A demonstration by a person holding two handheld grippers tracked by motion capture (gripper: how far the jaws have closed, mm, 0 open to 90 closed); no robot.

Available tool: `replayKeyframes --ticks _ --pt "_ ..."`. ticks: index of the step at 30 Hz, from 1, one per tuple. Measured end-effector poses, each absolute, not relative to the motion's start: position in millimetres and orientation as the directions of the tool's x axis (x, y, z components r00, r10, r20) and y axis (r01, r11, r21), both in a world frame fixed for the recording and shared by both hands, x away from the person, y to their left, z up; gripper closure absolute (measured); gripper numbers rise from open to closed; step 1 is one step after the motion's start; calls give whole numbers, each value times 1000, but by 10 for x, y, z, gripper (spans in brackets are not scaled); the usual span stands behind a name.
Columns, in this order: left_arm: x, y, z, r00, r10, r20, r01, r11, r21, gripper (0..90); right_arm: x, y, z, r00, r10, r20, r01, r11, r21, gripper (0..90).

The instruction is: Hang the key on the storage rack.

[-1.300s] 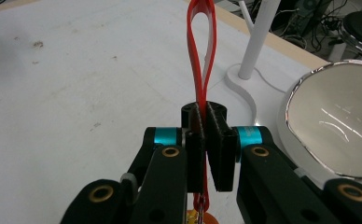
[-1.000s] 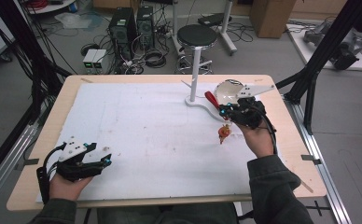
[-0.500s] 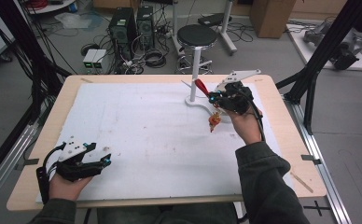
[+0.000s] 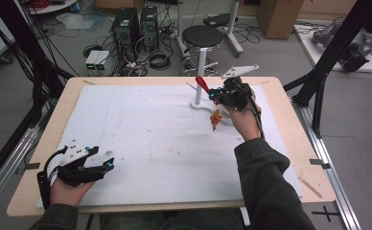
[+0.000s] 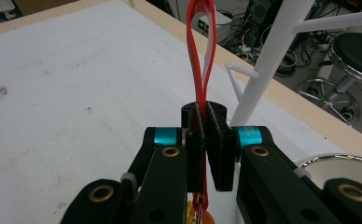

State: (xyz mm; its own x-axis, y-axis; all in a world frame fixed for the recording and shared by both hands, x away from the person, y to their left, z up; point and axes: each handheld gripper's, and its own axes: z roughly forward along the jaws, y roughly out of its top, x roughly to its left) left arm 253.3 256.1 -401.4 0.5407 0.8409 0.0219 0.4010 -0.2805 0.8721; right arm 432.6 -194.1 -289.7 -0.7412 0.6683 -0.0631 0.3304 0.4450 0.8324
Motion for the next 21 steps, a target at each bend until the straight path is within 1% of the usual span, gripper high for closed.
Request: replayKeyframes --ticks 21 --pt "2533 2572 -4012 541 841 24 401 -282 872 301 4479 -1803 -2941 -712 698 -76 348 445 825 864"
